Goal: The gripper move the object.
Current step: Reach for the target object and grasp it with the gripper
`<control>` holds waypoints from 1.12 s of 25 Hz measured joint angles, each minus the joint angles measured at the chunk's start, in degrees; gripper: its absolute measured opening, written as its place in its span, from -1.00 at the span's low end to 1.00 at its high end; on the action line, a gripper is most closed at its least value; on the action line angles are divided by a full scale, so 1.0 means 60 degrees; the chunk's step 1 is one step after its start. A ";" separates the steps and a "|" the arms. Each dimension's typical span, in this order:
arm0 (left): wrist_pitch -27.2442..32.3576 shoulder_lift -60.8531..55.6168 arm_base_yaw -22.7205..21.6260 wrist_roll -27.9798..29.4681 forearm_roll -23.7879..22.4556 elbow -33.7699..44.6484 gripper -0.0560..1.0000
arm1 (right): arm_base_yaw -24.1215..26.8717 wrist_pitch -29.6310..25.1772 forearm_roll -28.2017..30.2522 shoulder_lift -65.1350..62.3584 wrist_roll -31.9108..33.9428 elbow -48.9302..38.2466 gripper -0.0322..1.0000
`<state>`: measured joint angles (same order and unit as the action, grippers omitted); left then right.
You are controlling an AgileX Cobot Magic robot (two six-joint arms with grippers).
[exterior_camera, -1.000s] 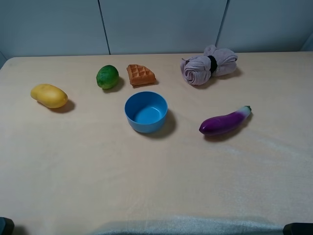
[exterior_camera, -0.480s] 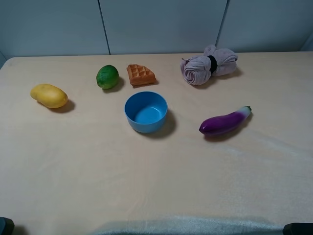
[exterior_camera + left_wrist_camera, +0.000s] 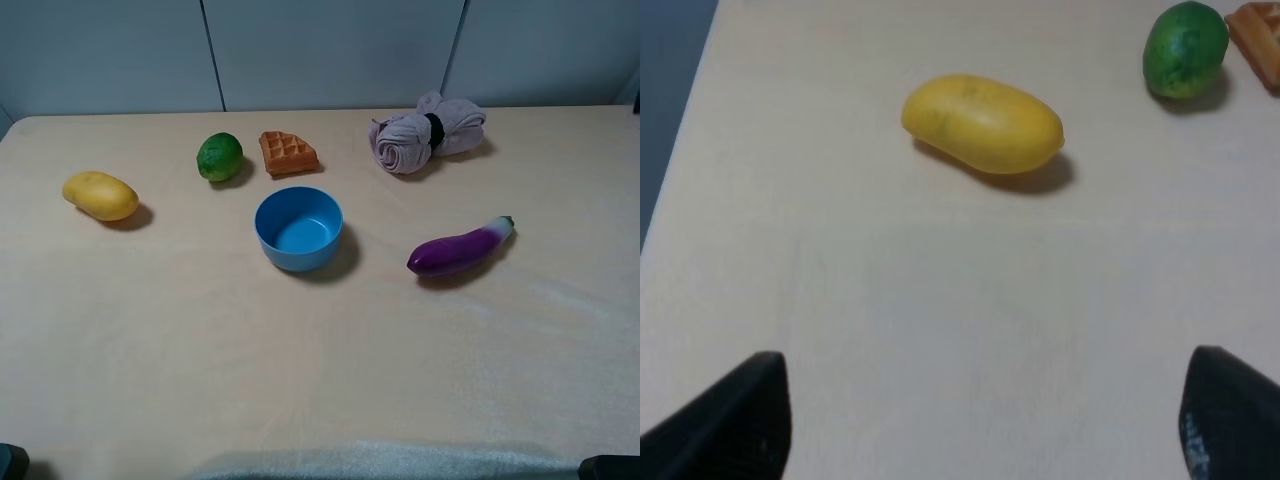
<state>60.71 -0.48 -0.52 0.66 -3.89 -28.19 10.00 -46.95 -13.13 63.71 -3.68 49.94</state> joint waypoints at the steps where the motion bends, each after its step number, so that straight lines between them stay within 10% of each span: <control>1: 0.0000 0.0000 0.0000 0.0000 0.0000 0.0000 0.71 | 0.0000 0.0107 -0.0200 0.0189 0.0109 0.0177 0.41; 28: 0.0000 0.0000 0.0000 0.0000 0.0000 0.0000 0.71 | -0.3405 0.1157 -0.0817 0.5863 0.2851 0.4488 0.41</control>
<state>60.71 -0.48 -0.52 0.66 -3.89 -28.19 -10.43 -40.01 -18.04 98.89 13.42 76.87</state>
